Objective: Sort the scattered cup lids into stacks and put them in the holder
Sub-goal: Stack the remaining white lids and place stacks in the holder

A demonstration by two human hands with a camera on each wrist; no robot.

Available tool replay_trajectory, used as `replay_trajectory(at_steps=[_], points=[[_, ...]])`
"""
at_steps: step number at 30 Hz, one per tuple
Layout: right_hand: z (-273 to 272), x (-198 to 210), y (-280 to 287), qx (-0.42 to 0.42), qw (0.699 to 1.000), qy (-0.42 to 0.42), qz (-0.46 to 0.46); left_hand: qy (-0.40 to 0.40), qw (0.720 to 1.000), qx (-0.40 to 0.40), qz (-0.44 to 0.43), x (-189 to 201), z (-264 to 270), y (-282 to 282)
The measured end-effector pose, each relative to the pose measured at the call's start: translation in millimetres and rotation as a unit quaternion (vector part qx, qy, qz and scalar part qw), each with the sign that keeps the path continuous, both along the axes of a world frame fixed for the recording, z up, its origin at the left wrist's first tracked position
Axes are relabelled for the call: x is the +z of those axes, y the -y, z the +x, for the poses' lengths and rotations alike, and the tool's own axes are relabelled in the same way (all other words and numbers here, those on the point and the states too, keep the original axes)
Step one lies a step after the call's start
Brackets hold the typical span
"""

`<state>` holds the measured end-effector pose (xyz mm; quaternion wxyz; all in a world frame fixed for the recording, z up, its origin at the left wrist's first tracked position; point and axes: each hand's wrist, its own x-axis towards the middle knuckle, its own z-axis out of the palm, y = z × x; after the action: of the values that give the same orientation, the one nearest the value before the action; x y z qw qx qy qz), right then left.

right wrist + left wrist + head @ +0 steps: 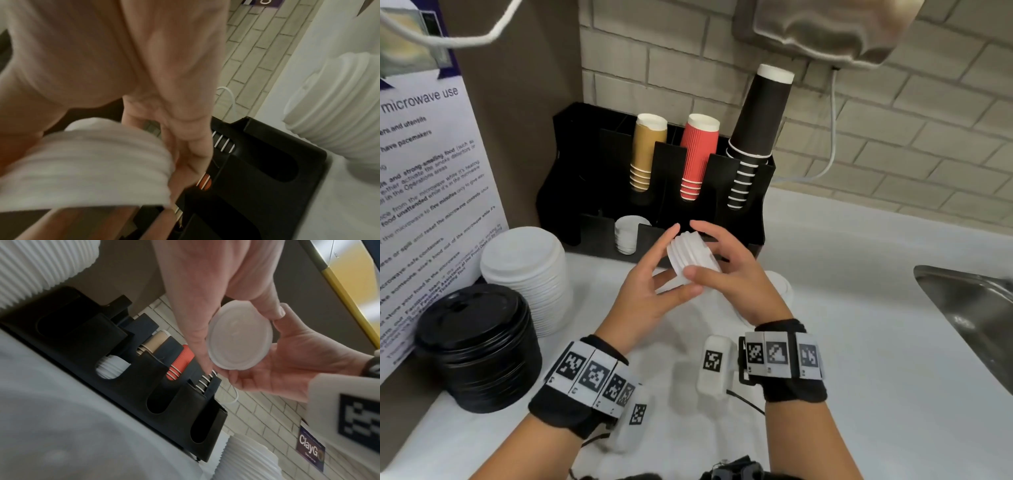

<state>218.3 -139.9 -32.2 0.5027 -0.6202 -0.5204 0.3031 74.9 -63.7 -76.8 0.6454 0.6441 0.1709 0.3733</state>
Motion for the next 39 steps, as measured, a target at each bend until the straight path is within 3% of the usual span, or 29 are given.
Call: replay_trajectory(at_steps=[7,15,23,28,39], points=[[7.2,5.0,5.0,0.073,0.995,0.010,-0.067,-0.033,0.999,-0.039,0.019,2.3,-16.5,-6.0],[-3.3,7.0,3.6,0.052,0.998,-0.003,-0.042,-0.034,0.999,0.020,0.015,2.1,-15.4,3.1],[1.0,3.4,8.2,0.089,0.995,-0.030,-0.042,-0.054,0.998,-0.017,0.020,-2.6,-21.9,-3.1],[-0.2,0.0,5.3,0.070,0.996,-0.055,-0.022,-0.061,0.998,0.007,0.023,-3.5,-20.9,-2.6],[-8.6,4.2,-9.6,0.047,0.998,0.031,-0.012,-0.048,0.998,0.031,0.035,-9.6,-18.9,-10.3]])
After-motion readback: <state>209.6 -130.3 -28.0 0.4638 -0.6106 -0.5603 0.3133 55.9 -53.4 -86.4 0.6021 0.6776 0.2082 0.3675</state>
